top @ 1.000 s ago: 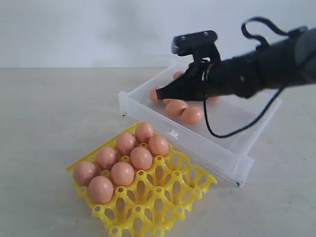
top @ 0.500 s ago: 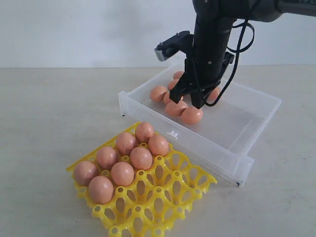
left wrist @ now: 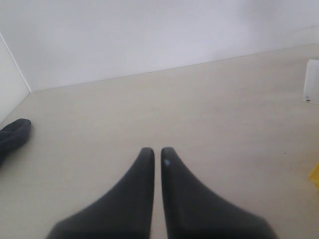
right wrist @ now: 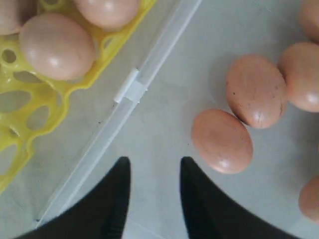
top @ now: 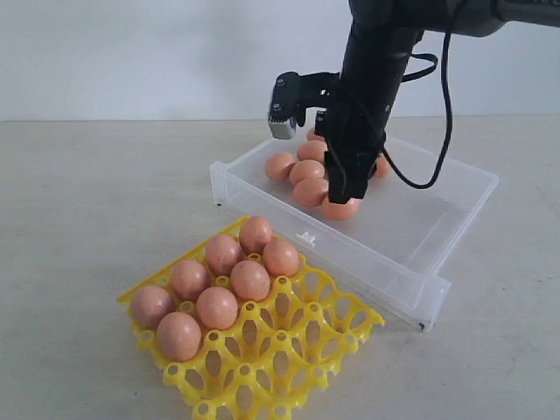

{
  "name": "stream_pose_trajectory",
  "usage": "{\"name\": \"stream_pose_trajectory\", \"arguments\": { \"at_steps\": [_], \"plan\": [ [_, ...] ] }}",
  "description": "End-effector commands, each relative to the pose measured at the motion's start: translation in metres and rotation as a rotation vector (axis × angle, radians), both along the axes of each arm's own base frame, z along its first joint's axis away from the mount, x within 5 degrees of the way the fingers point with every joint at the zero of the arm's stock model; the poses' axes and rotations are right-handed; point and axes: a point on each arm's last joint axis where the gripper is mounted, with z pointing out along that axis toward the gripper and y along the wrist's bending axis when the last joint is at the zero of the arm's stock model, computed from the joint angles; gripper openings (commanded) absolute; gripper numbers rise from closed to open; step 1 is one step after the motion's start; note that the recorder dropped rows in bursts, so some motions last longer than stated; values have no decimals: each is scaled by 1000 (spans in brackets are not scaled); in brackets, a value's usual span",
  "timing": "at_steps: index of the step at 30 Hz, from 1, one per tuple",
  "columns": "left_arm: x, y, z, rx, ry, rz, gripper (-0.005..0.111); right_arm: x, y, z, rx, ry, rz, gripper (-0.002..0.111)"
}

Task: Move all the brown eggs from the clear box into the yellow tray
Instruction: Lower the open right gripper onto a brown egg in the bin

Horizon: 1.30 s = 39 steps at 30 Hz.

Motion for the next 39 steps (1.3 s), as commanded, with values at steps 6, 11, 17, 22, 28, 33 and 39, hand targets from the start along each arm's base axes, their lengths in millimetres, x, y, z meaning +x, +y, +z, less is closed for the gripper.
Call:
{"name": "stream_pose_trajectory", "arguments": {
  "at_steps": [6,11,17,22,28,33,39],
  "plan": [
    [0,0,-1,-3,0,2,4,26,-24,-18,32,-93,33,66],
    [0,0,-1,-3,0,2,4,35,-30,-39,121,-62,1,66],
    [0,0,-1,-3,0,2,4,42,-28,-63,120,-72,67,66],
    [0,0,-1,-3,0,2,4,50,-29,-78,100,-110,62,66],
    [0,0,-1,-3,0,2,4,51,-29,-99,92,-75,62,62],
    [0,0,-1,-3,0,2,4,52,-29,-101,96,-65,25,19],
    [0,0,-1,-3,0,2,4,53,-28,-99,136,-36,-188,0]
  ]
}}
